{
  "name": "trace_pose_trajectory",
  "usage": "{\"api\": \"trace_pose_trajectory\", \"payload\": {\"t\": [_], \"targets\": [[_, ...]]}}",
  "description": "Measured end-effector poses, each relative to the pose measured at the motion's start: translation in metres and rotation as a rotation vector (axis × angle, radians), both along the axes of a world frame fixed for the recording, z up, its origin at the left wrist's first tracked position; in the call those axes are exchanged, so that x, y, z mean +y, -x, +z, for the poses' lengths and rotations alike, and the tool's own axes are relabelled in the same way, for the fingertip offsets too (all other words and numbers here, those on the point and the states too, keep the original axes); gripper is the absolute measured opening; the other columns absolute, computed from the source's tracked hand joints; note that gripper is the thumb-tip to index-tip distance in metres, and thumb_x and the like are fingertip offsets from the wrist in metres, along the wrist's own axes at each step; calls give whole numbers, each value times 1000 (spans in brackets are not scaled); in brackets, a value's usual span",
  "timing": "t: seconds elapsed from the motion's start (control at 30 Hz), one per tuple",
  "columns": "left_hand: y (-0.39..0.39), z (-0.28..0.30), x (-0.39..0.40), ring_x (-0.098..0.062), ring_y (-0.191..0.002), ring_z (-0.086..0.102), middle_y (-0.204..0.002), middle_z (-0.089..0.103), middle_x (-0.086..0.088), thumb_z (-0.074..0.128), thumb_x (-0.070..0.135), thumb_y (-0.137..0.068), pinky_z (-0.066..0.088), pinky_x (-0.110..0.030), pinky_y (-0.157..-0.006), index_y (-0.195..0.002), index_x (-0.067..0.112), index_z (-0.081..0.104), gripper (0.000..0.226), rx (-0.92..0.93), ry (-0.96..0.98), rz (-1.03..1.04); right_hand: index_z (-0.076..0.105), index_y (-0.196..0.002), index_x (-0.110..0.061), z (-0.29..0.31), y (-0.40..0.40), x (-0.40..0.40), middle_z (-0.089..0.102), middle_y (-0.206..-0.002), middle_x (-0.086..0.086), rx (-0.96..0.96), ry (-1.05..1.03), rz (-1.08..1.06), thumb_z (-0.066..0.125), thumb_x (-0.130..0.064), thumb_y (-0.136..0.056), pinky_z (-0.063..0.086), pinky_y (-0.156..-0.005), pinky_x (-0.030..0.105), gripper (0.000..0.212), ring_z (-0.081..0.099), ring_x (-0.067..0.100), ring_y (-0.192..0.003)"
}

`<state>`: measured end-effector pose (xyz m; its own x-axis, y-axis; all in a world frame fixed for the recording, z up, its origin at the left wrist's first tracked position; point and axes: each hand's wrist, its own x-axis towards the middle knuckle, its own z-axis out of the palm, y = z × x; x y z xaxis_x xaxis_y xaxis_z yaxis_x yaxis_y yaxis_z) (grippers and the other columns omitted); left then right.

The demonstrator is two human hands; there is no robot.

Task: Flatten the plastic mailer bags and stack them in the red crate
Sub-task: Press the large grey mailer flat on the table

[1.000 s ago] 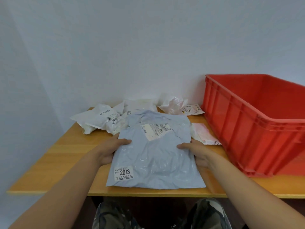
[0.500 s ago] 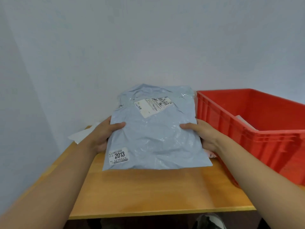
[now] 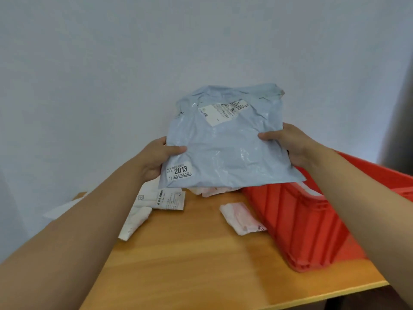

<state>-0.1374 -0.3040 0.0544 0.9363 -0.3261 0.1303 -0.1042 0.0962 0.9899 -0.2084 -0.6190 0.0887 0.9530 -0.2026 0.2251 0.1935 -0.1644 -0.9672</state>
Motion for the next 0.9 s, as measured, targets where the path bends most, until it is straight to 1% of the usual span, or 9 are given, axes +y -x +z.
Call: {"api": "trace_pose_trajectory", "payload": {"t": [0.13, 0.23, 0.3, 0.37, 0.5, 0.6, 0.73, 0.83, 0.9], "targets": [[-5, 14, -43, -29, -83, 72, -97, 72, -15, 67, 11, -91, 60, -42, -73, -107, 7, 60, 17, 17, 49, 29, 69, -107, -12, 12, 4, -33, 75, -100, 9, -24, -29, -122, 72, -7, -86, 59, -73, 33, 22, 73, 23, -81], [-8, 21, -68, -21, -74, 70, -84, 73, -8, 62, 19, -94, 60, -34, -69, -109, 9, 62, 18, 56, 58, -21, 68, -102, -15, 15, 9, -59, 74, -103, 7, -37, -94, -206, 72, -7, -86, 57, -84, 38, 18, 71, 23, -88], [-12, 23, -87, -20, -78, 69, -88, 73, -7, 62, 21, -94, 60, -34, -74, -114, 11, 60, 23, 79, 75, -60, 66, -99, -16, 17, 11, -79, 73, -100, 5, -41, -141, -280, 72, -7, -86, 56, -86, 37, 17, 70, 23, -90], [-16, 24, -107, -23, -87, 69, -102, 71, -9, 61, 22, -93, 60, -36, -81, -120, 11, 59, 30, 92, 117, -88, 65, -101, -13, 20, 12, -96, 72, -99, 3, -48, -186, -347, 72, -7, -87, 56, -78, 33, 17, 69, 20, -85], [-24, 20, -158, -27, -103, 67, -127, 54, -7, 59, 22, -93, 57, -38, -90, -121, 17, 58, 28, 85, 139, -65, 58, -103, -13, 26, 7, -133, 67, -116, 9, -113, -246, -492, 71, -8, -88, 56, -84, 38, 21, 67, 24, -96], [-25, 13, -194, -28, -110, 64, -128, 51, -6, 56, 21, -95, 55, -38, -92, -115, 17, 58, 20, 80, 96, -41, 52, -125, -13, 26, 2, -156, 62, -120, 3, -175, -210, -574, 68, -10, -89, 52, -92, 42, 39, 62, 24, -106], [-29, 9, -235, -23, -113, 59, -122, 54, -2, 55, 21, -96, 51, -31, -87, -124, 15, 56, 29, 23, 7, -10, 44, -134, -15, 20, -10, -173, 56, -116, -1, -240, -141, -637, 59, -6, -92, 49, -81, 36, 45, 57, 19, -100], [-38, 1, -261, -17, -105, 54, -115, 54, 1, 56, 21, -95, 46, -36, -93, -108, 21, 59, 13, -94, -172, 41, 33, -138, -12, 14, -21, -181, 50, -117, 1, -159, -62, -650, 53, -7, -93, 49, -81, 37, 50, 54, 22, -105], [-46, -8, -275, -14, -104, 49, -119, 53, 2, 57, 21, -94, 41, -31, -88, -117, 20, 58, 23, -177, -295, 73, 23, -144, -10, 10, -33, -185, 48, -124, 7, -68, 1, -653, 50, -9, -95, 49, -85, 38, 56, 54, 26, -110]]}}
